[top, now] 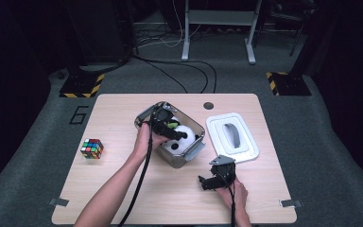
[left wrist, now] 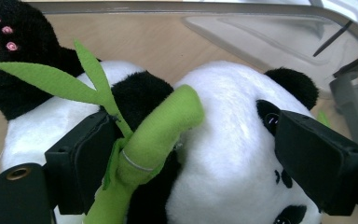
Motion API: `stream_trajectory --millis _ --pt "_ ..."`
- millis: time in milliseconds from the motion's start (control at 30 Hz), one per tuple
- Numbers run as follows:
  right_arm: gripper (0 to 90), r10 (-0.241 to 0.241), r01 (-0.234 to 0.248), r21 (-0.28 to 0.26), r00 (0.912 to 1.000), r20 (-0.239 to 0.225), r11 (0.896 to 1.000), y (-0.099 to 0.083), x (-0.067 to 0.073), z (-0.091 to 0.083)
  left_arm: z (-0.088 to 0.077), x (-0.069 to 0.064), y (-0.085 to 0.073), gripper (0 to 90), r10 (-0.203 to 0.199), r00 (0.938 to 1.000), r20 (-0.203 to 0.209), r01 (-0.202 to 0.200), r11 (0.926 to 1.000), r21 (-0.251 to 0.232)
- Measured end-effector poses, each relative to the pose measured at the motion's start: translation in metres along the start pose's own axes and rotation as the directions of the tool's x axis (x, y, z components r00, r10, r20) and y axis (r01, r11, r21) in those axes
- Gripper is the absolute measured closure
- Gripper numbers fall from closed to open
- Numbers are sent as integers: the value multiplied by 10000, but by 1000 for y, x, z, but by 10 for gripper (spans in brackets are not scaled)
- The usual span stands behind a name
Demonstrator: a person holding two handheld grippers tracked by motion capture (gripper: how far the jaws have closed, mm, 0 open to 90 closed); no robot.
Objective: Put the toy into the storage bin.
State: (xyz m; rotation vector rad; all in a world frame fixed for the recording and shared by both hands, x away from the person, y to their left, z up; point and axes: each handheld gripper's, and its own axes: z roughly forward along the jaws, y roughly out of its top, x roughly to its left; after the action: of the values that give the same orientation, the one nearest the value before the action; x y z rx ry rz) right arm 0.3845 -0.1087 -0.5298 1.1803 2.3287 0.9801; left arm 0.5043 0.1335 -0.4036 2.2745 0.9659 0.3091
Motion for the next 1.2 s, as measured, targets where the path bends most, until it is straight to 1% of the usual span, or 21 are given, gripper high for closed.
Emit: stream_trajectory --millis 167,200,233,300,333,367,400,433,500,633,667,700,733,767,800,833,867,900,1067,1100,1200 --pt "0 -56 56 -4 10000 6 10000 0 0 0 -12 3 -1 131 -126 9995 305 144 9982 -584" --pt "0 31 -31 -15 10000 19 10000 0 0 0 -17 5 -2 131 -190 9988 440 220 9974 -683" --pt "0 45 -45 -13 10000 22 10000 0 0 0 -23 8 -5 127 -347 9971 671 413 9942 -989" --pt "0 -27 27 -8 10000 8 10000 0 0 0 -31 11 -7 118 -426 9941 996 555 9900 -1300" --pt "0 -67 67 -7 10000 -1 10000 0 -1 0 -31 11 -7 117 -426 9941 996 555 9900 -1300" --pt "0 -67 67 -7 10000 -1 10000 0 -1 0 -37 12 -9 117 -505 9913 1218 685 9866 -1483" --pt "0 -65 65 7 10000 -13 10000 0 0 0 -46 13 -11 109 -576 9876 1463 839 9799 -1812" --pt "0 -71 71 9 10000 -16 10000 0 0 0 -51 13 -12 108 -604 9859 1558 916 9753 -2012" --pt "0 -127 127 18 9999 -27 9999 0 -1 0 -63 14 -15 103 -592 9859 1562 939 9699 -2249" --pt "0 -57 57 5 10000 -8 10000 0 0 0 -87 22 -24 97 -548 9903 1275 876 9593 -2686" --pt "0 -152 152 27 9999 -33 9999 0 -1 0 -93 26 -27 96 -545 9917 1167 851 9574 -2758" --pt "0 -126 126 19 9999 -25 9999 0 -1 0 -99 31 -30 93 -560 9933 1015 819 9586 -2728" --pt "0 -127 127 20 9999 -26 9999 0 -1 0 -104 35 -35 88 -630 9941 879 853 9564 -2792" --pt "0 -127 127 20 9999 -26 9999 0 -1 0 -104 35 -35 86 -630 9941 879 853 9564 -2792" --pt "0 -126 126 18 9999 -25 9999 0 -1 0 -110 43 -41 86 -826 9937 757 1005 9553 -2779" --pt "0 -129 129 18 9999 -24 9999 0 -1 0 -113 48 -46 84 -830 9950 558 954 9554 -2796" --pt "0 -54 54 7 10000 -6 10000 0 0 0 -117 55 -53 76 -1057 9933 464 1146 9520 -2838" --pt "0 -146 146 24 9999 -32 9999 0 -1 0 -119 60 -57 74 -1177 9922 416 1247 9493 -2886" --pt "0 -130 131 19 9999 -25 9999 0 -1 0 -124 80 -77 55 -1628 9866 75 1582 9455 -2845" --pt "0 -130 131 19 9999 -25 9999 0 -1 0 -124 80 -77 50 -1628 9866 75 1582 9455 -2845" --pt "0 -123 123 17 9999 -23 9999 0 -1 0 -126 92 -91 39 -1943 9807 -208 1802 9402 -2889"
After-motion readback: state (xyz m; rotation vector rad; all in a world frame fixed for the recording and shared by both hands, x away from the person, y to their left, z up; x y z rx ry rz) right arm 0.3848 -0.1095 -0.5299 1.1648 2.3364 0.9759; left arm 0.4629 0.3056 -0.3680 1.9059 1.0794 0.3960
